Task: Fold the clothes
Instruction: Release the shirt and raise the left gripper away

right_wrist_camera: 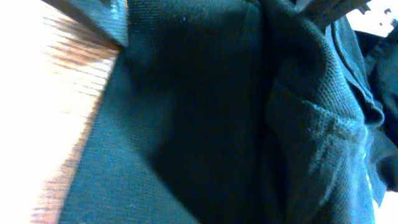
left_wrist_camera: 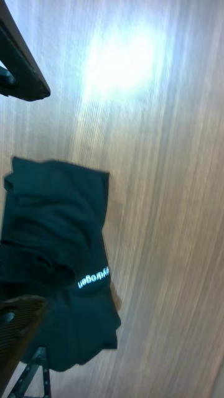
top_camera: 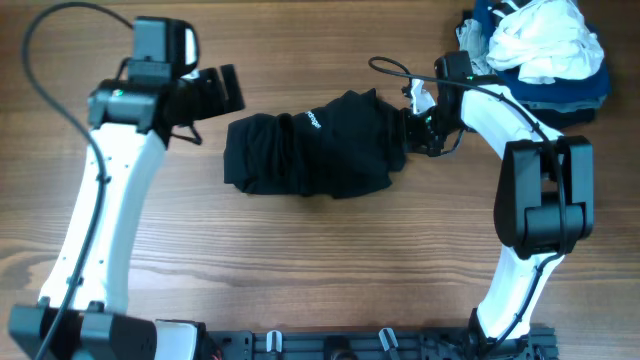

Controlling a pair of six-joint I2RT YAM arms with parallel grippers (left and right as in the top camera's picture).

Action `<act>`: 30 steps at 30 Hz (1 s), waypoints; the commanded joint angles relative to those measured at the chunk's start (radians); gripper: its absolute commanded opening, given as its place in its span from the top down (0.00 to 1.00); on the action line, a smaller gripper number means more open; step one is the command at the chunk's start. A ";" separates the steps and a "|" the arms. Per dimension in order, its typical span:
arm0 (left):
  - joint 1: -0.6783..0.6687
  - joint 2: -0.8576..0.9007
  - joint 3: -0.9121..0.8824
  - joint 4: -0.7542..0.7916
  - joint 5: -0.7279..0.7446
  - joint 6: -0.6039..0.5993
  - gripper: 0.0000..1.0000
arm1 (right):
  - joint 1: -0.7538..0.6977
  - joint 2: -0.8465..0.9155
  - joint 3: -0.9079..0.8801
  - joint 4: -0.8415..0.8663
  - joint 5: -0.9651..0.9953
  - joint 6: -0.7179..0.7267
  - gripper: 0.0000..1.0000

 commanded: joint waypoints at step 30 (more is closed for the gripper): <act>0.243 -0.005 0.008 -0.116 -0.119 0.024 0.00 | 0.072 -0.309 0.043 -0.092 -0.056 -0.156 0.96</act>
